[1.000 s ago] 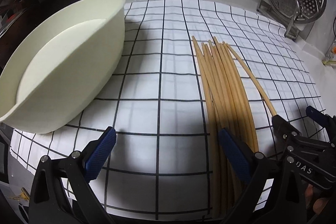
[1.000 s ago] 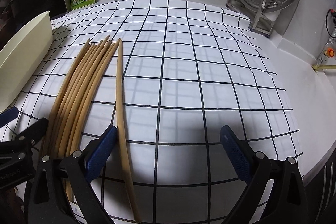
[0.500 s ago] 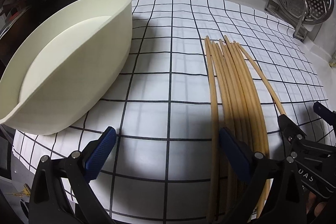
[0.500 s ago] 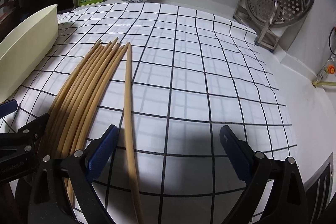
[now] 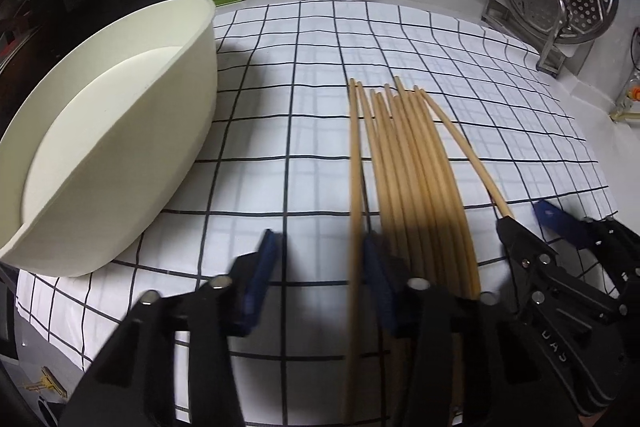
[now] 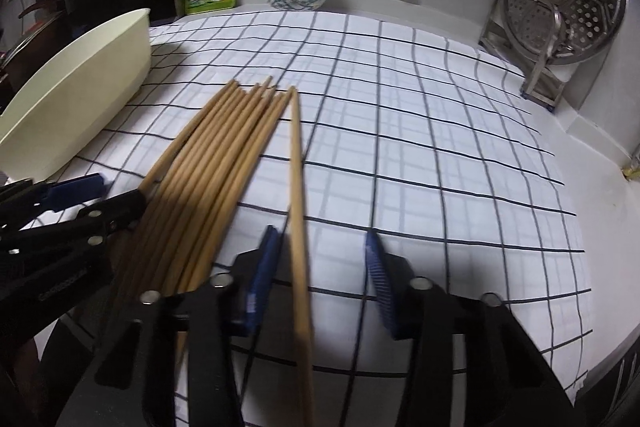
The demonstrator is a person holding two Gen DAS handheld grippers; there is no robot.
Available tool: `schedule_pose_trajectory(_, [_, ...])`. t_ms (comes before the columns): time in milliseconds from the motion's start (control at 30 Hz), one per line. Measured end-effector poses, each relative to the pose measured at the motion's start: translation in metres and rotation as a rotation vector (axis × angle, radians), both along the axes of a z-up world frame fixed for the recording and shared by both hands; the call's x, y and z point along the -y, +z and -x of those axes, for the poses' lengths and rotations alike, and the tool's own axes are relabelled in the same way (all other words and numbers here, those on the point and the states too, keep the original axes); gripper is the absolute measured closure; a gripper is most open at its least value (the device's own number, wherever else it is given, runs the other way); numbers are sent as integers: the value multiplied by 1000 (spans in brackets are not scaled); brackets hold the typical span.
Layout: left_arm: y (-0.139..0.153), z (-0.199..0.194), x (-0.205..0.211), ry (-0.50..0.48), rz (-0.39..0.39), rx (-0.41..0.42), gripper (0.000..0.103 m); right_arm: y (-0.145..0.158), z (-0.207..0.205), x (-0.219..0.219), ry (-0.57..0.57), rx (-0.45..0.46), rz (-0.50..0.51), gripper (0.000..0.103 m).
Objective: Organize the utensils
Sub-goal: 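Lower the left tool onto one wooden chopstick and close it while the right tool grasps another, then carry both chopsticks over the white basin and open both tools to drop them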
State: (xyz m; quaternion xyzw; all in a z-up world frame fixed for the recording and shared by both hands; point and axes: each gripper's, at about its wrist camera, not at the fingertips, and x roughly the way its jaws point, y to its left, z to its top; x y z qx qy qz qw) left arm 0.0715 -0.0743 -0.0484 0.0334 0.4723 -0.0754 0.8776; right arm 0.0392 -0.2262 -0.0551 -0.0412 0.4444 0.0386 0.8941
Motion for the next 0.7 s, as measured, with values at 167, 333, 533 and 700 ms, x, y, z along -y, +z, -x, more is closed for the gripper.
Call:
schedule_pose_trajectory(167, [1, 1, 0, -20, 42, -17, 96, 0, 2, -6, 20, 3, -6, 97])
schedule_pose_trajectory(333, [5, 5, -2, -38, 82, -25, 96, 2, 2, 8, -9, -5, -95, 97])
schedule_pose_trajectory(533, [28, 12, -8, -58, 126, 19, 96, 25, 8, 10, -29, 47, -160, 97])
schedule_pose_trajectory(700, [60, 13, -29, -49, 163, 93, 96, 58, 7, -6, -2, 113, -226, 97])
